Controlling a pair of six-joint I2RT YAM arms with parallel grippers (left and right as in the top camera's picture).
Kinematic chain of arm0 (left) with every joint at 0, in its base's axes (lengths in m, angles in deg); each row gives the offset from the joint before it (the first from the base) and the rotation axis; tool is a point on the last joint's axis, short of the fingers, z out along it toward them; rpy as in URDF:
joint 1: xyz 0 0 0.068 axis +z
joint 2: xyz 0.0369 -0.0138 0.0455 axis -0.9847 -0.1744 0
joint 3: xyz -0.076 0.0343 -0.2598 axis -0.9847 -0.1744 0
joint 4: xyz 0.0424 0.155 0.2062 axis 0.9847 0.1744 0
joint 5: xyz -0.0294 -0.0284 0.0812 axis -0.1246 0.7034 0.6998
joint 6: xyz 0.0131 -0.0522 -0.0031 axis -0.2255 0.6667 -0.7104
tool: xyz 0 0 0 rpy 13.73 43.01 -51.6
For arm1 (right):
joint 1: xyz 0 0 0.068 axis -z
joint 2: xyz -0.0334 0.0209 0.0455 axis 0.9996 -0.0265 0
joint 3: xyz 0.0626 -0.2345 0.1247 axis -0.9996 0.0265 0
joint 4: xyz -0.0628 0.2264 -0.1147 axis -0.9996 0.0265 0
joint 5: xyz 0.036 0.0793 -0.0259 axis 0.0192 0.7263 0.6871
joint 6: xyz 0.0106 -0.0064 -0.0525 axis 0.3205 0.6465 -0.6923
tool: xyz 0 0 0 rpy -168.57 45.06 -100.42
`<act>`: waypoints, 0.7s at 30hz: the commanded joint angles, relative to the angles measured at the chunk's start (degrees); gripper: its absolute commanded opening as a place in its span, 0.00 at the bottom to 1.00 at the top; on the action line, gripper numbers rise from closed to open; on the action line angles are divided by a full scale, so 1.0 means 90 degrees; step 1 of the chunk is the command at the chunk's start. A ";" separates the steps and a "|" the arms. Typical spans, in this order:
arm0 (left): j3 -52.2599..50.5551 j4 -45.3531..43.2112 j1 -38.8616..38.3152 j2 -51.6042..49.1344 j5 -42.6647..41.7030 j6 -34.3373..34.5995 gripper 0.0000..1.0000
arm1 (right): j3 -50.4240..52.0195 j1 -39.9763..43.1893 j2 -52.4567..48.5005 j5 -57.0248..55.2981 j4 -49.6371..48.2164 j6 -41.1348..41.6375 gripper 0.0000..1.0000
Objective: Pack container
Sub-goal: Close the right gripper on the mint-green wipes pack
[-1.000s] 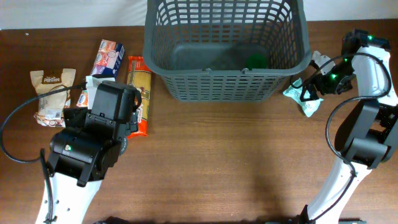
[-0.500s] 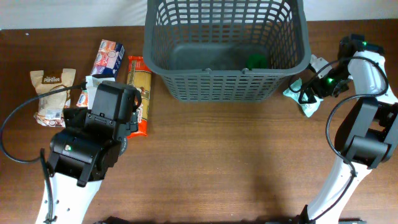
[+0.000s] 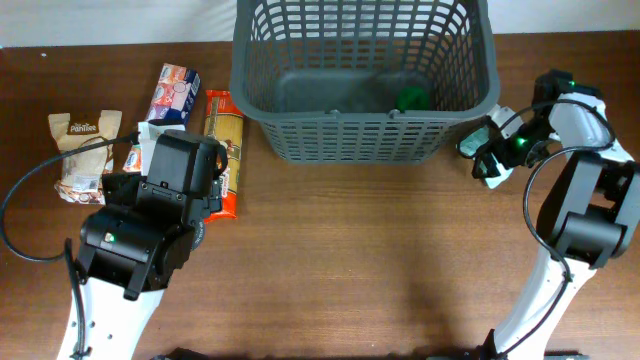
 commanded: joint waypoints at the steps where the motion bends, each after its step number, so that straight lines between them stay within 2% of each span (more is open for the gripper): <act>1: 0.0109 0.0005 0.0034 0.0032 0.0131 0.0107 0.99 | 0.0046 -0.0078 -0.0238 0.0221 -0.0097 0.0109 0.99; 3: 0.0109 0.0005 0.0034 0.0032 0.0131 0.0107 0.99 | 0.0046 -0.0083 -0.0255 0.0250 -0.0151 0.0185 0.95; 5: 0.0109 0.0005 0.0034 0.0032 0.0131 0.0107 0.99 | 0.0046 -0.0083 -0.0255 0.0250 -0.0209 0.0274 0.75; 7: 0.0109 0.0005 0.0034 0.0032 0.0129 0.0107 0.99 | 0.0046 -0.0083 -0.0255 0.0248 -0.0219 0.0274 0.45; 13: 0.0109 0.0005 0.0034 0.0032 0.0131 0.0107 0.99 | 0.0046 -0.0083 -0.0255 0.0245 -0.0228 0.0279 0.04; 21: 0.0109 0.0005 0.0034 0.0032 0.0129 0.0107 0.99 | -0.0022 -0.0019 -0.0253 0.0124 -0.0299 0.0801 0.04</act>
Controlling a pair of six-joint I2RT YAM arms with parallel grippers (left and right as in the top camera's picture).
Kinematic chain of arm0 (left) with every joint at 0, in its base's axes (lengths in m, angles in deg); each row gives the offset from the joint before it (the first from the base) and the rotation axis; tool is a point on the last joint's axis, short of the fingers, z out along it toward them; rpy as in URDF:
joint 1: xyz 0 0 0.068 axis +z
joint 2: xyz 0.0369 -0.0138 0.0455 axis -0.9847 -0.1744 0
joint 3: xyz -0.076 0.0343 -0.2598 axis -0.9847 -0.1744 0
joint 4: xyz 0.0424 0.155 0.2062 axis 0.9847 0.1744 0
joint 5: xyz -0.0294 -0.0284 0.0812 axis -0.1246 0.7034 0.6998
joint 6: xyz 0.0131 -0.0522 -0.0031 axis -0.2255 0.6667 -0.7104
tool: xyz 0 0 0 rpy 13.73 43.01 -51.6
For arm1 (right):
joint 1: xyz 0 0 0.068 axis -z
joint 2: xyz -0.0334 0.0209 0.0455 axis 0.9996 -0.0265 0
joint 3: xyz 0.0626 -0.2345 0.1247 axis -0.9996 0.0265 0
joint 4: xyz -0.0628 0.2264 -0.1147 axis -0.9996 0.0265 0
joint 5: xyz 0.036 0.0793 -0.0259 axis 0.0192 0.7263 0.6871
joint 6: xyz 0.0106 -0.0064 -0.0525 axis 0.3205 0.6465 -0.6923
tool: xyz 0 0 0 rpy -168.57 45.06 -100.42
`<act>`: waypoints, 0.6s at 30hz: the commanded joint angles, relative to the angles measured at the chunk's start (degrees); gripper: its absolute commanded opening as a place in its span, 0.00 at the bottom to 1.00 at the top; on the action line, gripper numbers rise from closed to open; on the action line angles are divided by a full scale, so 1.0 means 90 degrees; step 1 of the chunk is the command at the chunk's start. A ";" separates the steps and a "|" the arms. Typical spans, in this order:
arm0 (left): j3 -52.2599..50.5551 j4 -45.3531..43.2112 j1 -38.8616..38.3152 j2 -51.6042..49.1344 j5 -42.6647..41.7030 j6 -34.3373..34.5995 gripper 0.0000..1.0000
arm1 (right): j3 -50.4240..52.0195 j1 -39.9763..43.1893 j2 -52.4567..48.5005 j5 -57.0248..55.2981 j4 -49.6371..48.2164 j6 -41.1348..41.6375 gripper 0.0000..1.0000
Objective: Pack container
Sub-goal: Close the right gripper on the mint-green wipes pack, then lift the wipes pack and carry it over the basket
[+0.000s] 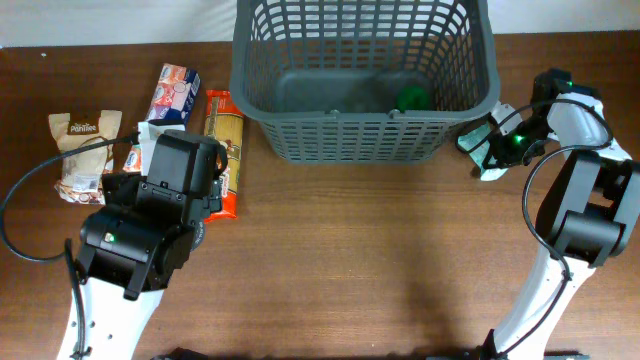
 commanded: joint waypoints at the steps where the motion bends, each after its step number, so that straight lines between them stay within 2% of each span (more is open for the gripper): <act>1: 0.0109 0.0005 0.0034 0.0032 0.0131 0.0107 0.99 | -0.0056 0.0034 -0.0180 -0.0107 -0.0083 0.0437 0.04; 9: 0.0109 0.0005 0.0034 0.0032 0.0131 0.0107 0.99 | -0.1168 0.0488 -0.0177 -0.0083 0.0085 0.1484 0.04; 18: 0.0109 0.0005 0.0034 0.0032 0.0131 0.0107 0.99 | -0.3330 0.1105 -0.0177 -0.0078 0.1214 0.2193 0.04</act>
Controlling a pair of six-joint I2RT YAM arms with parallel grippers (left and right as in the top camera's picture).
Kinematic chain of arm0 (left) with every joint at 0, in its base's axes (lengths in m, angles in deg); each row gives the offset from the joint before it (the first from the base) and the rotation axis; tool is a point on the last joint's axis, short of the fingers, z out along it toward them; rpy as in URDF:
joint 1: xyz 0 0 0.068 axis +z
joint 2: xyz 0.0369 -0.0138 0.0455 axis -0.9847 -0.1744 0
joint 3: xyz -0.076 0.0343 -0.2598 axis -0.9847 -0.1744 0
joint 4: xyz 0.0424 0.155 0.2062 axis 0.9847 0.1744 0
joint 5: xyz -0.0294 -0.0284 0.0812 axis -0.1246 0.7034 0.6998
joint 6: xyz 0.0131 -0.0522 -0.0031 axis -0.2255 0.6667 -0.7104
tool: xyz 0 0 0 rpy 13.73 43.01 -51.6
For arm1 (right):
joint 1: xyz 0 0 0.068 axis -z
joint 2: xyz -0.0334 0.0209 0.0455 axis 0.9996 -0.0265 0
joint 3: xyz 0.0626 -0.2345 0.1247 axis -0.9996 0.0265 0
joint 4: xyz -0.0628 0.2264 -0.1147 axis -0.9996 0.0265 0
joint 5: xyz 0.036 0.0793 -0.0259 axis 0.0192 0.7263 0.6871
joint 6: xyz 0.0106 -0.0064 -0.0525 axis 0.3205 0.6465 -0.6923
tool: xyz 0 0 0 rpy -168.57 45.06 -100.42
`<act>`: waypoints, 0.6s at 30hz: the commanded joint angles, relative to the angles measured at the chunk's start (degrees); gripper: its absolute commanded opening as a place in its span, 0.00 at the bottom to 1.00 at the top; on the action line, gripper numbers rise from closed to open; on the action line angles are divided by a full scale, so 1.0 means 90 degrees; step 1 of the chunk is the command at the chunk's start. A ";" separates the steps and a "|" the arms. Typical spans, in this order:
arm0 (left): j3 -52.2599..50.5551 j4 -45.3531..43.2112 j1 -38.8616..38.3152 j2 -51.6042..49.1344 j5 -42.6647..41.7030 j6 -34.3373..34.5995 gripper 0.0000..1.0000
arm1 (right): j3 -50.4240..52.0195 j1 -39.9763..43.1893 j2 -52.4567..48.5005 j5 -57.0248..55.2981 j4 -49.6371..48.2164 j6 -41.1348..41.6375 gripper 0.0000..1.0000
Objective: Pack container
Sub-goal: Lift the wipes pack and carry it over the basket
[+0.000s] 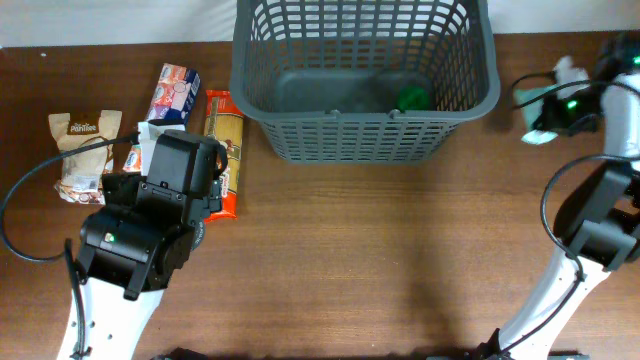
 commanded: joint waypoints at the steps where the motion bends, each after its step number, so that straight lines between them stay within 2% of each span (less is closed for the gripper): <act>1: 0.0109 0.0005 0.0034 0.0032 0.0131 0.0107 0.99 | -0.1115 0.0206 0.0029 0.0002 0.0483 0.0474 0.04; 6: 0.0109 0.0005 0.0034 0.0032 0.0131 0.0107 0.99 | -0.2982 0.0253 0.0053 0.0335 0.1411 0.0546 0.04; 12: 0.0109 0.0005 0.0034 0.0032 0.0129 0.0107 0.99 | -0.5486 -0.0049 0.0238 0.1579 0.2222 0.0685 0.04; 15: 0.0109 0.0005 0.0034 0.0032 0.0131 0.0107 0.99 | -0.6152 -0.0418 0.0420 0.2052 0.2375 0.0685 0.04; 18: 0.0109 0.0005 0.0034 0.0032 0.0131 0.0107 0.99 | -0.6171 -0.0964 0.0726 0.2096 0.2397 0.0673 0.04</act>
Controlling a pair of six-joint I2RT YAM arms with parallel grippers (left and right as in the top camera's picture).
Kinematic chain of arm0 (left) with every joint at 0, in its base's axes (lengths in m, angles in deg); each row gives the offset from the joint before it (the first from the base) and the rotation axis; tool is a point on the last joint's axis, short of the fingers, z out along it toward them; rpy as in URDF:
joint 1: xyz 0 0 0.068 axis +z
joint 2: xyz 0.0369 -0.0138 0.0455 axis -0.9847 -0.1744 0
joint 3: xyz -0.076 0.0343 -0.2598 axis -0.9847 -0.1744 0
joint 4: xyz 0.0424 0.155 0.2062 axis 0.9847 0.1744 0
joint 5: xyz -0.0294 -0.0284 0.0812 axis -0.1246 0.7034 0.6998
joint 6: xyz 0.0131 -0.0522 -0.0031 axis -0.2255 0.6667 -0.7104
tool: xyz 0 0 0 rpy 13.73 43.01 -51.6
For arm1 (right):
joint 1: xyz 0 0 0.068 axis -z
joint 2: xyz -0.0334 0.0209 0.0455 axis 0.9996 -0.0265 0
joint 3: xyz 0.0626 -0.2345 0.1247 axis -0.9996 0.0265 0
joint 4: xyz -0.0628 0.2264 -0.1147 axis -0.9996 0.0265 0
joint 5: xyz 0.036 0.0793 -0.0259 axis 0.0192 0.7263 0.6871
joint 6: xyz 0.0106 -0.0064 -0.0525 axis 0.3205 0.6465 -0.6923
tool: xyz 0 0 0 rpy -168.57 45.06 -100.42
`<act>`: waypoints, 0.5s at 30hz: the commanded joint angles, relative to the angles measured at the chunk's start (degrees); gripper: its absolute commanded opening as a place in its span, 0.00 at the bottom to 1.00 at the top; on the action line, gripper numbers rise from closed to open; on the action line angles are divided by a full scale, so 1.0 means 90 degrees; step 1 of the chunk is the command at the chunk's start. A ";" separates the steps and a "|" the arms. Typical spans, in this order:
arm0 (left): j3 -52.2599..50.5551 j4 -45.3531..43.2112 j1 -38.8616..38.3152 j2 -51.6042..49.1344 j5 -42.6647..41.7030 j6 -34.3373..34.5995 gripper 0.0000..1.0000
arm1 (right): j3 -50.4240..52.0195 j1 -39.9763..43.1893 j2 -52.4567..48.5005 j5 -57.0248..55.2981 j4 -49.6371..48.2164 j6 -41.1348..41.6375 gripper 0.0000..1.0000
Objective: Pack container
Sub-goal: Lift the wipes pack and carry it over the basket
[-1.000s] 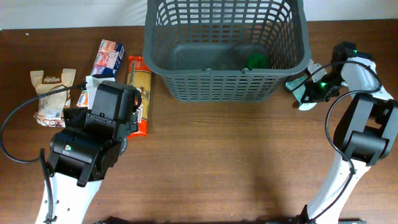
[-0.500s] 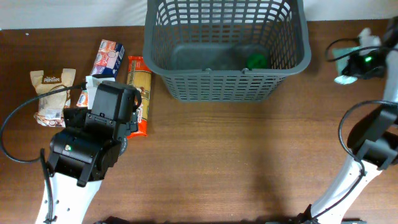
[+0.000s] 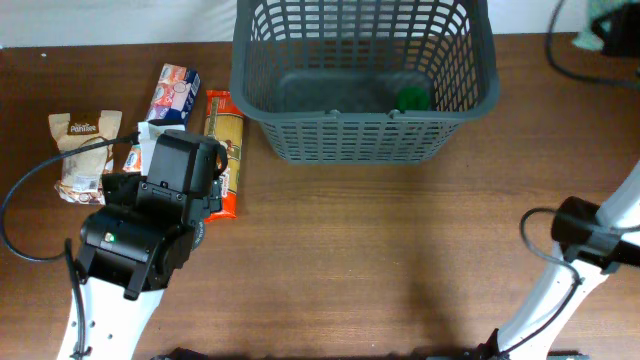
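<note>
The dark grey mesh basket (image 3: 365,75) stands at the back centre with a green item (image 3: 412,97) on its floor. My right gripper (image 3: 612,22) is at the far top right corner, largely cut off by the frame, with a pale green packet (image 3: 586,40) showing at it, raised off the table. The left arm's black wrist (image 3: 170,185) hangs over the packets on the left, and its fingers are hidden beneath it. An orange and yellow spaghetti packet (image 3: 226,140) lies right beside that wrist.
Left of the basket lie a blue and pink packet (image 3: 175,92), a beige paper bag (image 3: 83,130), a brown packet (image 3: 78,182) and a small white packet (image 3: 140,152). The right arm's base (image 3: 590,235) stands at the right edge.
My right gripper with the pale green packet has moved from beside the basket's right rim up into the far top right corner, partly out of frame. The left arm has not moved.
My right gripper was down on the pale green packet on the table right of the basket. It then sat closer on it, then held it higher and further right. Now the packet is at the top right corner. The left arm stayed still throughout.
</note>
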 commanded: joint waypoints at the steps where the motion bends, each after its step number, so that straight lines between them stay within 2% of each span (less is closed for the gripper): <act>1: 0.0109 0.0005 0.0034 0.0032 0.0129 0.0107 0.99 | -0.0175 -0.0743 0.0437 0.0619 0.0073 0.0051 0.04; 11: 0.0109 0.0005 0.0034 0.0032 0.0131 0.0107 0.99 | 0.0199 -0.2659 0.0444 0.0056 0.0202 0.0032 0.04; 15: 0.0109 0.0005 0.0034 0.0032 0.0129 0.0107 0.99 | 0.1056 -0.3106 0.0430 -0.0476 0.0024 0.0029 0.04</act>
